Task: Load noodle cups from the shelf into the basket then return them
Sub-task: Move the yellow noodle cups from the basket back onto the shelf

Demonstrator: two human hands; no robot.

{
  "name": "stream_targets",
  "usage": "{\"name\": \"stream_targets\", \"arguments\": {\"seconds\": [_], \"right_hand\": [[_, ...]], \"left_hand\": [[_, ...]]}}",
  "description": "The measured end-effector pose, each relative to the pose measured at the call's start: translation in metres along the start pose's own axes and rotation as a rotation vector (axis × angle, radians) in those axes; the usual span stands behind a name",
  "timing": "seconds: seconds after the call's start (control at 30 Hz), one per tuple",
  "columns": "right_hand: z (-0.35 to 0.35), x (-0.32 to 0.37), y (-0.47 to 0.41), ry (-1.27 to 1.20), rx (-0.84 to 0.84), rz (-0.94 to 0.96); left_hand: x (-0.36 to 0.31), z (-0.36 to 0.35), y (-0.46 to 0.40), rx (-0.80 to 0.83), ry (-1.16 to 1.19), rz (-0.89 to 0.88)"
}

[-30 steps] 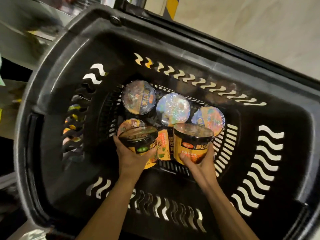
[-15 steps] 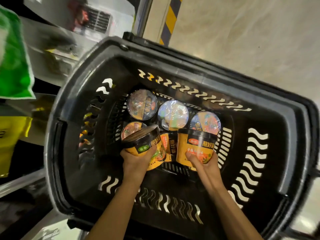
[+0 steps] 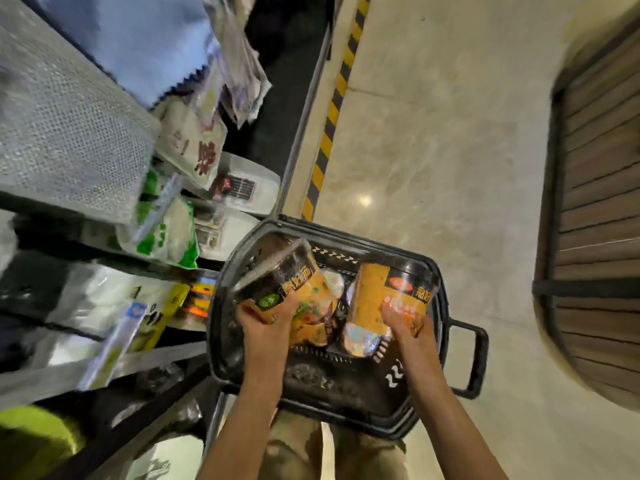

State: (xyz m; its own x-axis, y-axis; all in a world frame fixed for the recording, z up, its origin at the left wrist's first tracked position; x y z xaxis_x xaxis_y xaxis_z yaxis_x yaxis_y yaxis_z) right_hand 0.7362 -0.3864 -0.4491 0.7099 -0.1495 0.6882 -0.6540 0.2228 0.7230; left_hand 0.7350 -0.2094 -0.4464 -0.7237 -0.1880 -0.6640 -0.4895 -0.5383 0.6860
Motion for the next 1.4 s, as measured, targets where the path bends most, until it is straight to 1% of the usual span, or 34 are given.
{"name": "stream_targets", "arguments": {"seconds": [0.1,0.2,0.3,0.37,0.43,0.5,0.6,0.7,0.73,0.87,0.97,1.1,1.2,1.3,1.4], "right_hand": [[0.005,0.044,0.051,-0.064,0.019,0.058],[0.01,0.073,0.094,-0.103,0.06,0.124],[0.018,0.097,0.138,-0.17,0.111,0.169],[0.024,0.108,0.162,-0.175,0.184,0.195],[0.03,0.116,0.179,-0.154,0.239,0.23],[0.036,0.121,0.193,-0.162,0.269,0.267],[0.044,0.13,0.21,-0.181,0.426,0.272],[0.055,0.13,0.221,-0.115,0.523,0.265],[0.058,0.126,0.225,-0.09,0.551,0.266],[0.071,0.11,0.252,0.002,0.659,0.25],[0.074,0.097,0.282,0.06,0.769,0.255],[0.067,0.071,0.323,0.207,0.935,0.255],[0.057,0.048,0.356,0.316,1.082,0.251],[0.041,0.023,0.386,0.32,1.172,0.245],[0.022,-0.001,0.42,0.362,1.233,0.268]], "left_hand": [[-0.043,0.024,0.052,0.033,0.072,-0.086],[-0.074,0.046,0.091,0.135,0.199,-0.103],[-0.096,0.068,0.134,0.227,0.291,-0.173],[-0.108,0.084,0.164,0.237,0.332,-0.218],[-0.113,0.099,0.189,0.211,0.405,-0.27],[-0.11,0.113,0.212,0.159,0.476,-0.261],[-0.101,0.131,0.246,0.052,0.594,-0.3],[-0.077,0.145,0.283,-0.097,0.708,-0.273],[-0.068,0.15,0.298,-0.151,0.739,-0.293],[-0.026,0.168,0.349,-0.268,0.845,-0.306],[0.006,0.183,0.392,-0.395,0.946,-0.265],[0.052,0.21,0.442,-0.501,0.949,-0.317],[0.083,0.236,0.468,-0.578,0.997,-0.35],[0.104,0.264,0.492,-0.651,1.024,-0.397],[0.118,0.298,0.512,-0.707,0.985,-0.48]]}}
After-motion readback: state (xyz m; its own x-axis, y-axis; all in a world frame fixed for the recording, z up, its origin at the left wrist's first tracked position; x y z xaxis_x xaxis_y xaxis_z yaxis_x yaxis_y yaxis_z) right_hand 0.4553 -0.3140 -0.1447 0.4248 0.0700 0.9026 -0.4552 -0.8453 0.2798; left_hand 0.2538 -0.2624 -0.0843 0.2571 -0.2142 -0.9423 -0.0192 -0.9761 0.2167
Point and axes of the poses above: each hand's wrist, its own y-axis away from the middle knuckle, its own z-axis out of the back of the hand, x = y × z, the point moved 1 cm from there along -y, towards the middle knuckle, and after that the axes turned 5 degrees about -y, right-handed, at the moved point
